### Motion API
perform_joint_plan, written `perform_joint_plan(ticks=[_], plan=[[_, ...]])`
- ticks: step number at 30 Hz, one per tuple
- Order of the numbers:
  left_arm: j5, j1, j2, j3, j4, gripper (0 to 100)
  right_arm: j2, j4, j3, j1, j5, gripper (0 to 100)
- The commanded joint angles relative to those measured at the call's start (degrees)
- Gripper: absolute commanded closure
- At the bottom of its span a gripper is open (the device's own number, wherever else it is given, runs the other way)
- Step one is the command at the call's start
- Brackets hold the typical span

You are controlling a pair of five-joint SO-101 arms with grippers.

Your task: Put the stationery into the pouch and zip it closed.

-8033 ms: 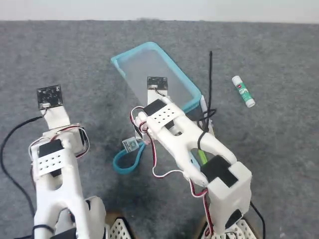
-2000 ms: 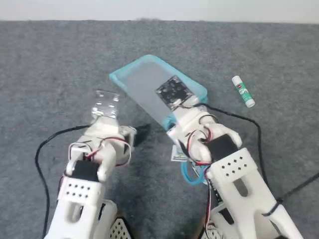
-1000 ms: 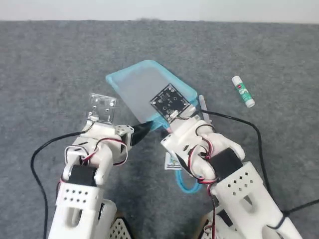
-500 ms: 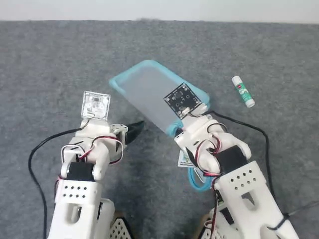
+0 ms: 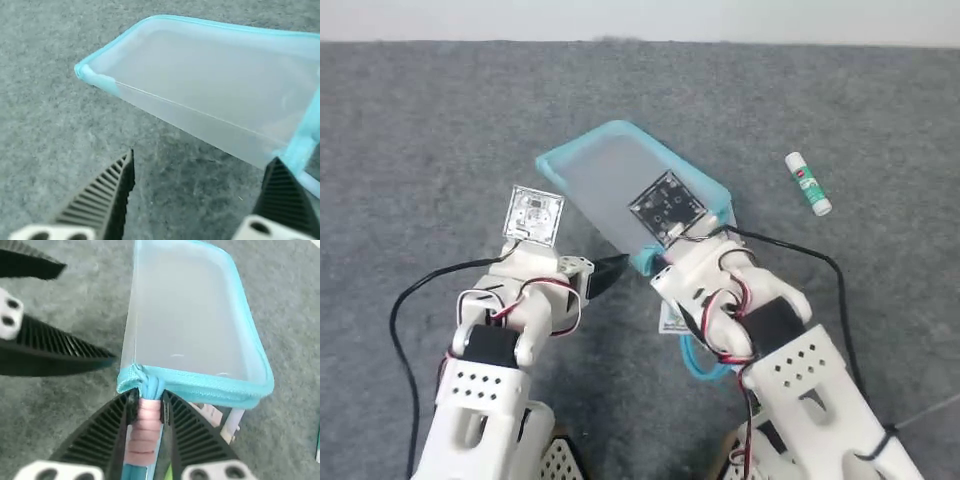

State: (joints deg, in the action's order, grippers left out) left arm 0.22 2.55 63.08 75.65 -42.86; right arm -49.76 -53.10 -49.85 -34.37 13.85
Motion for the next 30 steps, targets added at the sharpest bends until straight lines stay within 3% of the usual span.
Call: perform_joint_plan(ticks=[1,7,25,30], plan=[[1.0,0.5,-0.4,-3.6,-0.7,62,4.8,1.0,6.9,-0.7,-1.0,99.2],[1.2,0.5,-0.4,-3.6,-0.7,62,15.0,1.5,11.2,-0.8,-4.3,99.2],[1.0,0.6,-0.4,-3.6,-0.4,62,15.3,1.1,14.9,-1.0,-6.3,99.2],[0.9,5.9,-0.4,-3.3,-1.6,62,15.3,0.9,16.4,-1.0,-6.2,99.2]])
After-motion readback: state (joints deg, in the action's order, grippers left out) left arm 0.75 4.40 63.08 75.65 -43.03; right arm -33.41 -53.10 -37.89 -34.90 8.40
